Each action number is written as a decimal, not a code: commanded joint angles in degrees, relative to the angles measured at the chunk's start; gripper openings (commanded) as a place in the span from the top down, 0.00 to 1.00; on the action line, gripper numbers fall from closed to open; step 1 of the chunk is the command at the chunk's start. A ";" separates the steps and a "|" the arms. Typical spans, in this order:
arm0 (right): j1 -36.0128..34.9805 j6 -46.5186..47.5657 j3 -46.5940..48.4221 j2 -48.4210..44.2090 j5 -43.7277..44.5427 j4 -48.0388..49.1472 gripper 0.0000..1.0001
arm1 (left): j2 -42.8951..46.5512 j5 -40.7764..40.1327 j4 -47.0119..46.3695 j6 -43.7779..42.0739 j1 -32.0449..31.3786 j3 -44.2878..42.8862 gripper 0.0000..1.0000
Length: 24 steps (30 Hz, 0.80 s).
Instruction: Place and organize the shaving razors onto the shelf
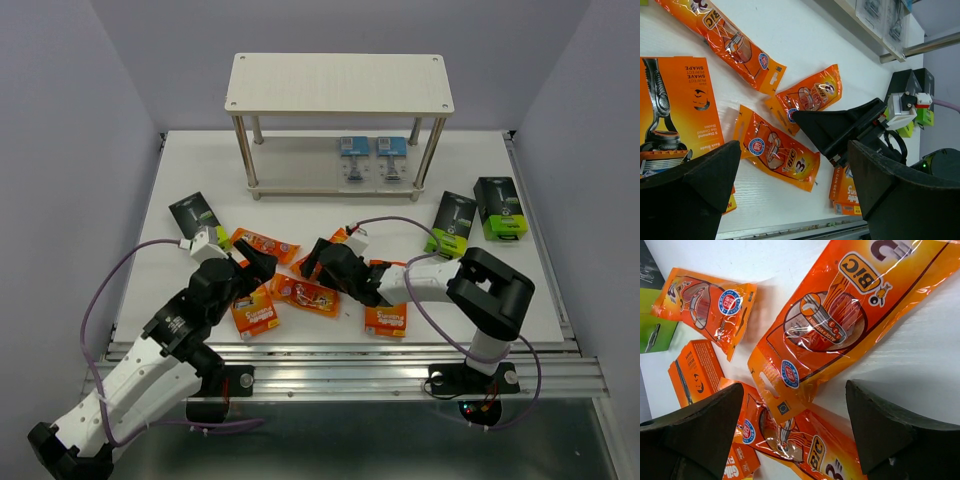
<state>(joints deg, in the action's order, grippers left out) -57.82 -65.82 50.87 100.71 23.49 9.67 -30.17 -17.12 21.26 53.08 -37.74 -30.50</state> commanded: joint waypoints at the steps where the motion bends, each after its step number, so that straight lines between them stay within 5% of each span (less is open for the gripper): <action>1: -0.27 -4.65 1.95 2.56 0.42 0.09 0.16 | 0.73 -1.33 -0.16 0.09 0.38 0.44 0.01; 24: -0.27 -15.65 1.25 8.10 0.86 -6.77 0.55 | 4.60 -3.18 1.86 -0.26 0.38 -0.79 0.01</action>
<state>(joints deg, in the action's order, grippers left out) -57.82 -80.38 53.49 105.71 22.68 9.23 -26.61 -18.55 23.24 53.06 -37.74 -30.50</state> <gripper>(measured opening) 0.463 0.987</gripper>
